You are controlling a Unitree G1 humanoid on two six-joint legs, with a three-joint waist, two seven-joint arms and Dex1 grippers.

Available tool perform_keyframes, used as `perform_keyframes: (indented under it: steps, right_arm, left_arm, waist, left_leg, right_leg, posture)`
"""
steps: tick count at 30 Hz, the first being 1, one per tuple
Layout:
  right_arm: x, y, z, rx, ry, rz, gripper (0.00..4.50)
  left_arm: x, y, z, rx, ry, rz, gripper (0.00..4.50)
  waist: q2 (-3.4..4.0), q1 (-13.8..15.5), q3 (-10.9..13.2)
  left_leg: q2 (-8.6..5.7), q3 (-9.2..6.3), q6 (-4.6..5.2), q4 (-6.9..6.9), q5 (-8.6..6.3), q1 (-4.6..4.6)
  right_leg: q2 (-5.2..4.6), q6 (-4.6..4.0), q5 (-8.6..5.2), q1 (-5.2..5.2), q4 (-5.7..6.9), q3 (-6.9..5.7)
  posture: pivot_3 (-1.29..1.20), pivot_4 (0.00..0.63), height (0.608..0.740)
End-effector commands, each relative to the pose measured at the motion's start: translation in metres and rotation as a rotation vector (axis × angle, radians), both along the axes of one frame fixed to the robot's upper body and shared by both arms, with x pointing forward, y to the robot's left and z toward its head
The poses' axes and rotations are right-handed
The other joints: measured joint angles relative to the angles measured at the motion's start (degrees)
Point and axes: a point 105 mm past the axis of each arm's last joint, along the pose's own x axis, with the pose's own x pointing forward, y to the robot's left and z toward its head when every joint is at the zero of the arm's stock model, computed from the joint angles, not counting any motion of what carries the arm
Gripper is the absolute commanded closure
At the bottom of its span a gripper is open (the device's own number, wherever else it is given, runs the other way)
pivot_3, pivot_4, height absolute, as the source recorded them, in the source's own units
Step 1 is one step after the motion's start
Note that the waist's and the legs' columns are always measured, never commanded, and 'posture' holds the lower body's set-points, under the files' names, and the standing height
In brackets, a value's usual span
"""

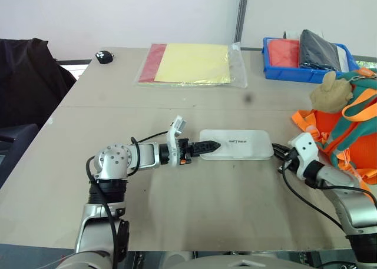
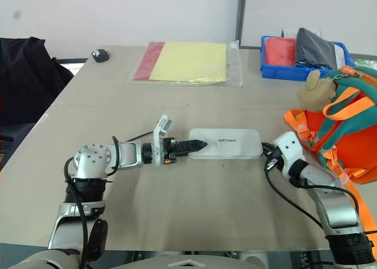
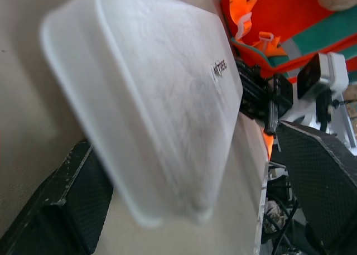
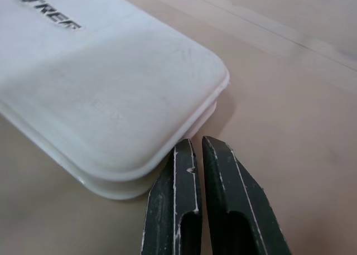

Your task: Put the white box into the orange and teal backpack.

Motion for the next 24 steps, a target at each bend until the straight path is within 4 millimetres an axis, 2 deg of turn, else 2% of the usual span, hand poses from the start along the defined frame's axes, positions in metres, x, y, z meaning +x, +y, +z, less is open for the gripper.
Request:
perform_keyframes:
  steps: [1, 4, 11, 14, 17, 19, 20, 22, 23, 24]
  right_arm:
    - [0.000, 0.009, 0.016, 0.011, -0.066, 0.034, 4.40]
    - [0.002, 0.007, 0.016, 0.018, -0.071, 0.022, 4.40]
    - [0.005, 0.007, 0.017, 0.016, -0.083, 0.014, 4.40]
    - [0.005, 0.003, 0.018, 0.014, -0.089, 0.001, 4.50]
    - [0.001, 0.002, 0.021, 0.018, -0.100, 0.004, 4.50]
    - [-0.001, 0.002, 0.022, 0.025, -0.107, 0.004, 4.50]
    - [-0.001, 0.003, 0.024, 0.034, -0.116, 0.004, 4.50]
    - [-0.004, 0.006, 0.030, 0.069, -0.131, 0.011, 4.50]
    - [-0.005, 0.007, 0.032, 0.081, -0.135, 0.012, 3.99]
    - [-0.009, 0.007, 0.036, 0.096, -0.144, 0.017, 3.73]
  left_arm:
    - [-0.002, 0.005, -0.014, 0.087, 0.067, 0.032, 0.00]
    - [-0.003, 0.009, -0.015, 0.110, 0.076, 0.044, 0.00]
    - [-0.001, 0.000, -0.018, 0.052, 0.123, 0.063, 0.00]
    - [0.000, 0.003, -0.022, 0.032, 0.159, 0.086, 0.82]
    - [0.000, 0.005, -0.024, 0.023, 0.171, 0.091, 2.29]
    - [-0.001, 0.005, -0.022, 0.001, 0.172, 0.089, 3.04]
    - [0.000, 0.004, -0.021, -0.005, 0.171, 0.090, 3.24]
    - [0.002, 0.003, -0.017, -0.040, 0.163, 0.099, 3.26]
    - [0.003, 0.003, -0.014, -0.057, 0.157, 0.101, 3.26]
    - [0.005, 0.003, -0.010, -0.069, 0.136, 0.110, 3.26]
  waist:
    - [-0.04, 0.0, 0.0]
    - [-0.12, -0.1, -0.1]
    - [-0.11, 0.0, -0.1]
    - [-0.11, 0.1, -0.1]
    - [-0.17, 0.1, -0.1]
    - [-0.28, 0.1, -0.2]
    - [-0.28, 0.1, -0.2]
    - [-0.30, 0.1, -0.2]
    - [-0.30, 0.0, -0.1]
    - [-0.30, 0.0, -0.1]
  left_leg:
    - [-0.01, 0.00, 0.00, 0.00, 0.00, -0.01]
    - [-0.05, 0.01, 0.00, 0.00, 0.00, 0.00]
    - [-0.04, 0.00, -0.03, 0.00, 0.01, 0.01]
    - [-0.05, 0.00, -0.03, 0.03, 0.01, 0.00]
    - [-0.05, 0.00, -0.03, 0.04, 0.01, -0.03]
    - [-0.05, -0.07, -0.03, 0.04, 0.01, -0.08]
    - [-0.05, -0.10, -0.03, 0.04, 0.01, -0.10]
    - [-0.08, -0.10, -0.03, 0.04, 0.01, -0.12]
    - [-0.08, -0.11, -0.03, 0.04, 0.01, -0.12]
    - [-0.08, -0.09, -0.03, 0.04, 0.01, -0.11]
  right_leg:
    - [0.00, -0.11, 0.06, 0.00, -0.01, 0.00]
    - [0.00, -0.13, 0.07, 0.00, -0.02, 0.07]
    - [0.00, 0.00, -0.01, 0.00, 0.08, 0.10]
    - [0.00, -0.02, 0.00, -0.01, 0.06, 0.10]
    - [0.00, -0.13, 0.07, -0.03, 0.04, 0.09]
    - [0.01, -0.13, 0.06, -0.04, 0.01, 0.09]
    - [0.02, -0.13, 0.06, -0.03, -0.01, 0.10]
    - [0.01, -0.13, 0.06, -0.03, -0.02, 0.12]
    - [0.01, -0.13, 0.06, -0.03, -0.02, 0.12]
    - [0.01, -0.13, 0.06, -0.03, -0.02, 0.13]
  posture:
    - [0.00, 0.150, 0.645]
    - [0.00, 0.150, 0.645]
    - [0.00, 0.150, 0.645]
    - [0.00, 0.150, 0.645]
    - [0.00, 0.150, 0.645]
    - [0.00, 0.150, 0.645]
    - [0.00, 0.150, 0.645]
    - [0.00, 0.150, 0.645]
    - [0.00, 0.150, 0.645]
    - [0.00, 0.150, 0.645]
